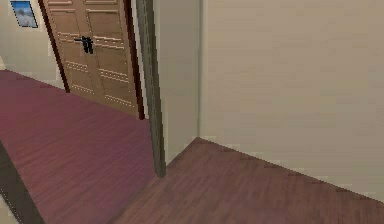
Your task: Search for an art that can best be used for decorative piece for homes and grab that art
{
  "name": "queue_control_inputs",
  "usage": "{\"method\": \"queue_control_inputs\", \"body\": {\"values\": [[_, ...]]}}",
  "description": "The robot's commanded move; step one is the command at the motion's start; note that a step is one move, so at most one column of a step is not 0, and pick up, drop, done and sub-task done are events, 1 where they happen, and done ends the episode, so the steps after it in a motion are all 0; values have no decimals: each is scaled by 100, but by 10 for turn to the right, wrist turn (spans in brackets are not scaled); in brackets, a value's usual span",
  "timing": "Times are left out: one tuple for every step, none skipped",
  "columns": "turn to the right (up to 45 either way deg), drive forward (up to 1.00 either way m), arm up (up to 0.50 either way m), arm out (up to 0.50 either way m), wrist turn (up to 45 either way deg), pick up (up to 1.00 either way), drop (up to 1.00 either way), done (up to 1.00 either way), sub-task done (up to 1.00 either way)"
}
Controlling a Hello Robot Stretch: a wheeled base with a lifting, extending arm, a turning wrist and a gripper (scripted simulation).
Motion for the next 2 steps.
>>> {"method": "queue_control_inputs", "body": {"values": [[0, 0, 0, 2, 0, 0, 0, 0, 0], [0, 0, -30, 0, 0, 0, 0, 0, 0]]}}
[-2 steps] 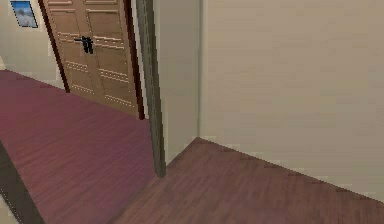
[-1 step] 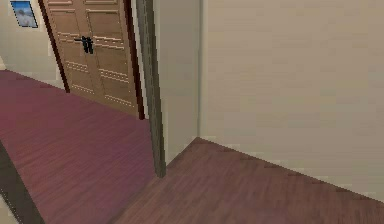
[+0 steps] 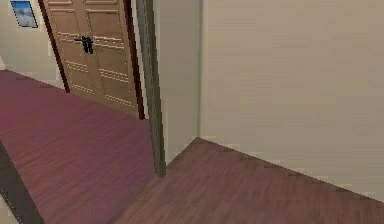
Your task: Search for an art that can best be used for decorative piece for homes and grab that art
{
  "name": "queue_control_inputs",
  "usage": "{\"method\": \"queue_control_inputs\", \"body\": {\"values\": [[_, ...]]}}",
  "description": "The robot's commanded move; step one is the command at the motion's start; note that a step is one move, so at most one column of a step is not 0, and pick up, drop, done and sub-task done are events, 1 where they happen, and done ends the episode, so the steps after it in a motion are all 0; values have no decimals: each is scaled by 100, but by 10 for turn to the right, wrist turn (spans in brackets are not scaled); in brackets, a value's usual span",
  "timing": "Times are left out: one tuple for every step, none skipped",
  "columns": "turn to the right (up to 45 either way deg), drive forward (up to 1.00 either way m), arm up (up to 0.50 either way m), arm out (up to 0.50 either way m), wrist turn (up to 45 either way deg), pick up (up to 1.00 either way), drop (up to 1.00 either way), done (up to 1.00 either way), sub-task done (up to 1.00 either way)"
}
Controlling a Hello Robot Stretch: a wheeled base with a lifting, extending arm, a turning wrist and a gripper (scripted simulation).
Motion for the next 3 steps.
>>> {"method": "queue_control_inputs", "body": {"values": [[0, 0, 0, 0, 0, 100, 0, 0, 0], [0, 0, 10, 0, 0, 0, 0, 0, 0], [0, 0, 0, 0, 0, 0, 0, 100, 0]]}}
